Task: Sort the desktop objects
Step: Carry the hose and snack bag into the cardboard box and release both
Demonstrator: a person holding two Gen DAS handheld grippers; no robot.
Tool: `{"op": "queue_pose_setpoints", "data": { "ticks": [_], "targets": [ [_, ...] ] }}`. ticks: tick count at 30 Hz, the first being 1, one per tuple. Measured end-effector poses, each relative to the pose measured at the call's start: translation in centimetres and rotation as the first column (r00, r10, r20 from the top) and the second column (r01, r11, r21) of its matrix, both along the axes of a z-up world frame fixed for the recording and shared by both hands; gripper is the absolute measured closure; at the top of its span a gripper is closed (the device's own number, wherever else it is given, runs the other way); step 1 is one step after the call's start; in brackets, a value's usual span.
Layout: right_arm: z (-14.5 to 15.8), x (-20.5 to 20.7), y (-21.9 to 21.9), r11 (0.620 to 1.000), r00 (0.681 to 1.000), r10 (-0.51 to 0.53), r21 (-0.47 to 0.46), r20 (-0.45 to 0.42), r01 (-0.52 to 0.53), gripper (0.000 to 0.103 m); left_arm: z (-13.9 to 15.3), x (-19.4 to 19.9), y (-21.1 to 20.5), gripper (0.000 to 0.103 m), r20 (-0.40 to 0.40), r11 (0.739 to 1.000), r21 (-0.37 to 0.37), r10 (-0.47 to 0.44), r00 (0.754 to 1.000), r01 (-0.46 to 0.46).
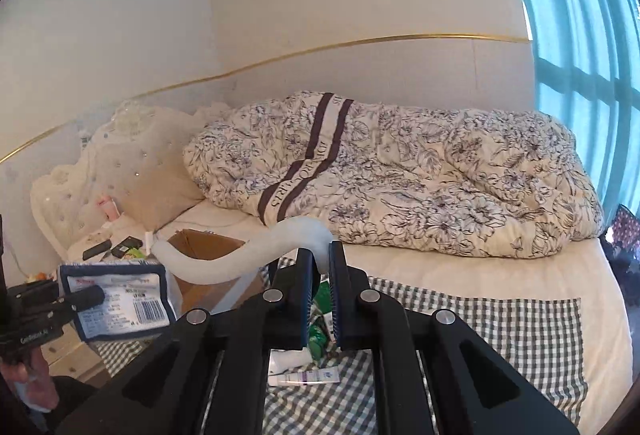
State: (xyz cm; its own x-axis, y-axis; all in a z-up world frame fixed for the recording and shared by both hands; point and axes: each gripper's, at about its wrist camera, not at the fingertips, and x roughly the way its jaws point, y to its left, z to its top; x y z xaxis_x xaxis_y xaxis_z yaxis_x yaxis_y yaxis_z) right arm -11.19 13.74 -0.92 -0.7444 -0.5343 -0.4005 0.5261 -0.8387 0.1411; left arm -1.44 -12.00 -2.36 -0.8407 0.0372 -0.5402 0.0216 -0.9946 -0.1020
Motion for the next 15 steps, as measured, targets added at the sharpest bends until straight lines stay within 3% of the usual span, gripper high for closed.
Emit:
{"op": "queue_pose_setpoints", "data": {
  "ticks": [15],
  "targets": [
    [-0.7, -1.0, -7.0, 0.995, 0.993, 0.094, -0.049, 0.073, -0.09, 0.095, 0.2, 0.0, -9.2, 0.073, -0.018, 0.979, -0.031, 0.203, 0.979, -0.204]
  ]
}}
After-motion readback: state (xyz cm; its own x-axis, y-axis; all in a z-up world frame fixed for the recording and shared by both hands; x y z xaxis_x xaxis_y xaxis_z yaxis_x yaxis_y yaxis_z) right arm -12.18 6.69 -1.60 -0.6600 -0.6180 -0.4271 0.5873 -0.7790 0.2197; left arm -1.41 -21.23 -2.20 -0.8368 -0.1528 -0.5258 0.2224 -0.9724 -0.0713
